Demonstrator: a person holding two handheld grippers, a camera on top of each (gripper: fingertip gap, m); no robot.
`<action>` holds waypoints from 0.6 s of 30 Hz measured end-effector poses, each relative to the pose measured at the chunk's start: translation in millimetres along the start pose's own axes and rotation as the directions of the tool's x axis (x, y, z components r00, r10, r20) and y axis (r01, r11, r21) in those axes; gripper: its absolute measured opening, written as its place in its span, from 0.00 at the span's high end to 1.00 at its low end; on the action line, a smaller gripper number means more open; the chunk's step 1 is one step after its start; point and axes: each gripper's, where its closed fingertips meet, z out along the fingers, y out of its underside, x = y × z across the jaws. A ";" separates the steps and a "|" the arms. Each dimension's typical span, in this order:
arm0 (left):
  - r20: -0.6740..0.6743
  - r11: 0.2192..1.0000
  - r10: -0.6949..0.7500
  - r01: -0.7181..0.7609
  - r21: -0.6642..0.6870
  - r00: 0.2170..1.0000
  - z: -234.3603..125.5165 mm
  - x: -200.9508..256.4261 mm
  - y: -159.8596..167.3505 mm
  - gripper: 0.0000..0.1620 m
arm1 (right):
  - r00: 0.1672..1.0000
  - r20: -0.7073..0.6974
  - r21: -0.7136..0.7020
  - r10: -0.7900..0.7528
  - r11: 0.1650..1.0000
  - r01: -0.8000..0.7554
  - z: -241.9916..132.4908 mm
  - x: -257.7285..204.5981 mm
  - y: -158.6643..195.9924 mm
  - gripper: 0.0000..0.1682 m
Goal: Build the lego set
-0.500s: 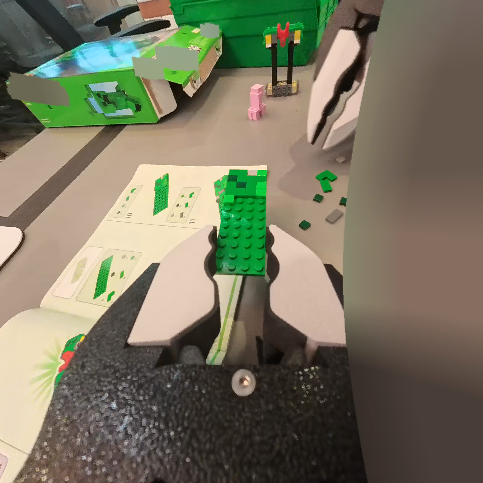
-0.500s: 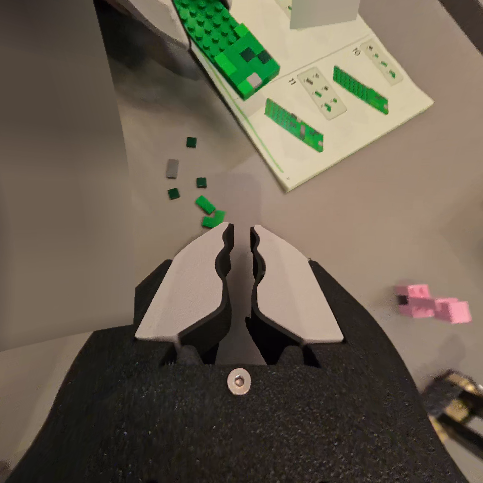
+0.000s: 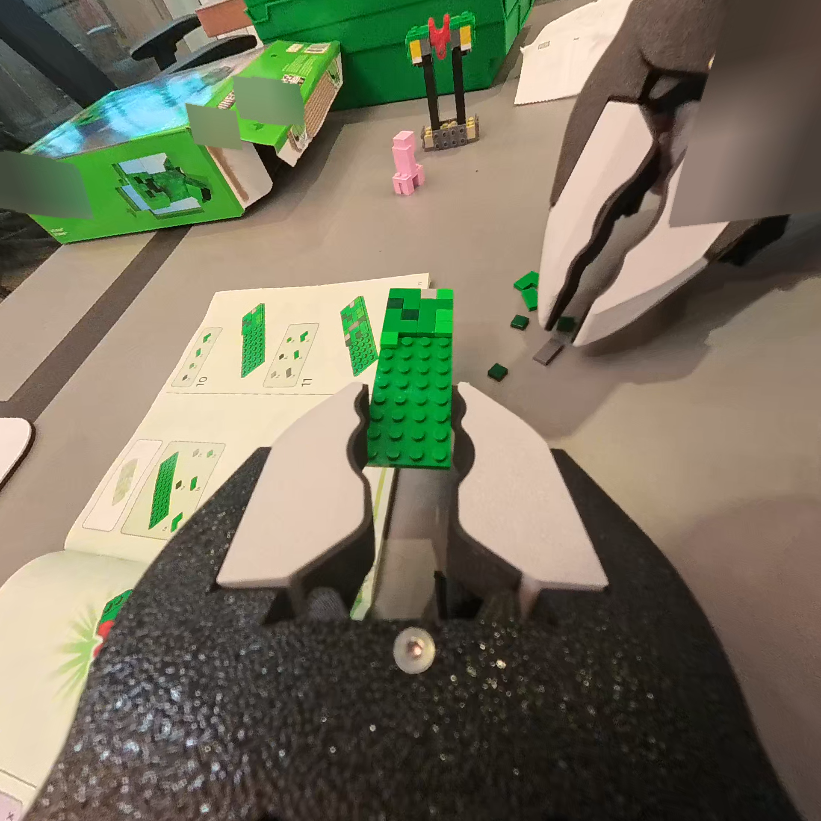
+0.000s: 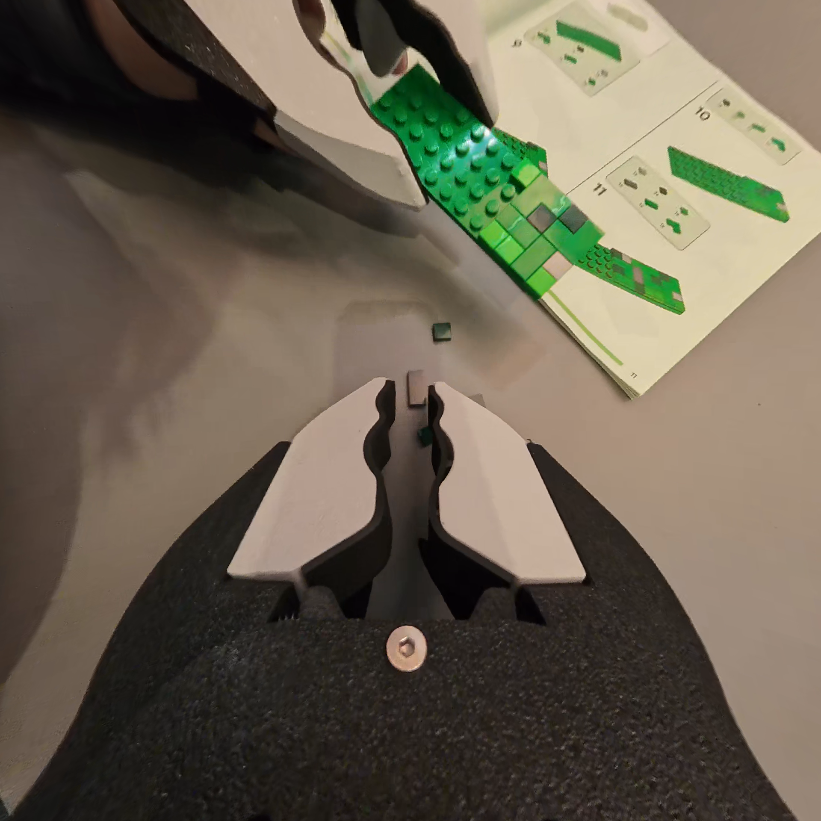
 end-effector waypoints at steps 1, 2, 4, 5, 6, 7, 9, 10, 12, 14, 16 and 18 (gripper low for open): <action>0.000 1.000 -0.008 0.008 0.003 1.000 -0.4 0.2 -0.6 0.79 | 1.000 -0.013 -0.022 -0.006 1.000 0.006 1.2 1.4 0.5 0.92; 0.001 1.000 -0.020 0.020 0.007 1.000 -0.9 0.4 -1.2 0.79 | 1.000 -0.025 -0.043 -0.012 0.999 0.011 2.2 2.7 1.3 0.92; 0.008 0.999 -0.048 0.048 0.015 0.999 -2.0 0.8 -2.6 0.79 | 0.999 -0.038 -0.082 -0.018 0.997 0.015 4.7 2.8 3.3 0.92; 0.012 0.998 -0.061 0.061 0.019 0.998 -2.5 1.2 -3.3 0.79 | 0.999 -0.043 -0.101 -0.016 0.995 0.011 6.6 2.3 5.0 0.93; 0.020 0.997 -0.072 0.072 0.022 0.997 -3.2 1.5 -3.7 0.79 | 0.999 -0.052 -0.115 -0.011 0.993 0.005 8.8 1.9 6.6 0.94; 0.030 0.997 -0.080 0.079 0.024 0.996 -4.0 1.6 -4.1 0.79 | 0.998 -0.058 -0.109 0.000 0.994 -0.007 9.8 1.0 5.6 0.96; 0.066 0.995 -0.095 0.093 0.030 0.993 -4.8 0.4 -5.0 0.79 | 0.997 -0.065 -0.110 0.042 0.993 -0.049 10.1 0.1 4.9 0.96; 0.092 0.994 -0.103 0.101 0.030 0.990 -4.8 -1.1 -5.3 0.79 | 0.995 -0.077 -0.113 0.058 0.991 -0.066 9.4 0.7 4.8 0.96; 0.156 0.992 -0.122 0.119 0.029 0.980 -4.6 -5.4 -5.3 0.79 | 0.986 -0.148 -0.082 0.082 0.992 -0.095 1.7 5.9 -1.6 0.96; 0.205 0.985 -0.172 0.167 0.042 0.964 -6.2 -7.6 -6.4 0.79 | 0.963 -0.233 0.008 0.134 0.991 -0.135 -12.7 13.4 -21.5 0.96; 0.199 0.973 -0.229 0.218 0.075 0.953 -8.0 -3.3 -10.5 0.79 | 0.938 -0.293 0.107 0.183 0.982 -0.158 -25.8 18.1 -46.8 0.96; 0.183 0.972 -0.233 0.221 0.083 0.955 -8.3 1.4 -12.4 0.79 | 0.927 -0.314 0.153 0.207 0.974 -0.166 -27.6 17.5 -67.7 0.96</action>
